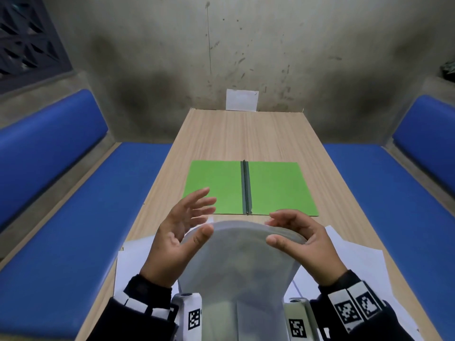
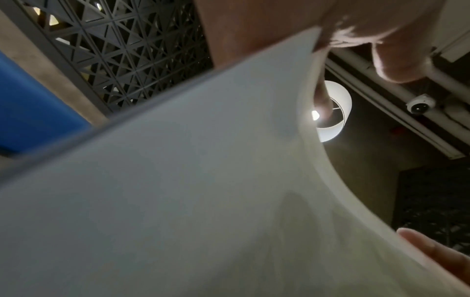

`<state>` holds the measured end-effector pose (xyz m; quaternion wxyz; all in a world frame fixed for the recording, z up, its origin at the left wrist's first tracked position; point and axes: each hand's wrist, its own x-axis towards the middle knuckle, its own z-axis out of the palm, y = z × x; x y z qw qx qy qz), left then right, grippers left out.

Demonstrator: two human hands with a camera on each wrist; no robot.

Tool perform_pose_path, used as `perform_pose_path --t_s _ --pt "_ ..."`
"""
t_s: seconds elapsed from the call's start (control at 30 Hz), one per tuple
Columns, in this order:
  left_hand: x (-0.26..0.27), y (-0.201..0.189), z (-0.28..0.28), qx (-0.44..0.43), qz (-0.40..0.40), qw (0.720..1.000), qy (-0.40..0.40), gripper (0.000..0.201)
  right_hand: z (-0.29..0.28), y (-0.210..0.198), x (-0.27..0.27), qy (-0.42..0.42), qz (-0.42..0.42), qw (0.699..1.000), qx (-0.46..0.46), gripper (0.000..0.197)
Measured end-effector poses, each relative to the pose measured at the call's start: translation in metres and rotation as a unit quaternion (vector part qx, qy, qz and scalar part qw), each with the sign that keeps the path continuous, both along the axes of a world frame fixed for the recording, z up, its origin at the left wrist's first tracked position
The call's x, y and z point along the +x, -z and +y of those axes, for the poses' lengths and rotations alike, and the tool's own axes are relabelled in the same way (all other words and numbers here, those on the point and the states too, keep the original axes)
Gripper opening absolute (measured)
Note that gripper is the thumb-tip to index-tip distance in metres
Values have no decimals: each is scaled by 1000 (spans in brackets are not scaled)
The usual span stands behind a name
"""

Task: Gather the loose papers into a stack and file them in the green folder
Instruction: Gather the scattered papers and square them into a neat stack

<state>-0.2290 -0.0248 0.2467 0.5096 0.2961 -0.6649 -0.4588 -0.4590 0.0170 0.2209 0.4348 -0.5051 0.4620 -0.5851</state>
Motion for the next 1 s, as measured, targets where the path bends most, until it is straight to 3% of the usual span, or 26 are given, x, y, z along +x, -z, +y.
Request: perform_pose_path --t_s 0.17,0.27,0.37,0.43,0.5,0.53,0.63,0.73,0.8,0.9,1.0 --pt "9 11 -6 -55 -9 996 -77 15 0 13 -6 39 6 999 31 35" --pt "21 28 -11 -25 -19 987 -155 28 0 25 -10 47 -6 997 55 33" --pt "32 46 -8 45 24 978 -200 16 2 36 -11 28 -4 995 96 31" --pt "39 64 -3 89 32 984 -151 78 1 46 -11 10 -1 991 134 40" --pt "35 78 3 148 -11 984 -98 109 0 54 -10 4 -2 985 170 48" --pt "31 83 5 165 -50 982 -82 106 -1 56 -10 8 -2 983 181 47" --pt "18 89 5 215 -102 962 -133 68 -5 58 -5 14 -13 982 187 46" --pt "13 80 -2 242 -68 951 -178 45 -4 55 -3 4 -42 983 178 66" --pt "16 72 -3 255 -23 952 -169 37 -1 49 -5 -11 -68 985 160 63" --pt "27 66 0 229 17 966 -115 55 5 43 -14 -32 -77 987 138 63" --pt "32 77 -3 233 8 972 -45 85 7 45 -21 -35 -24 987 153 60"
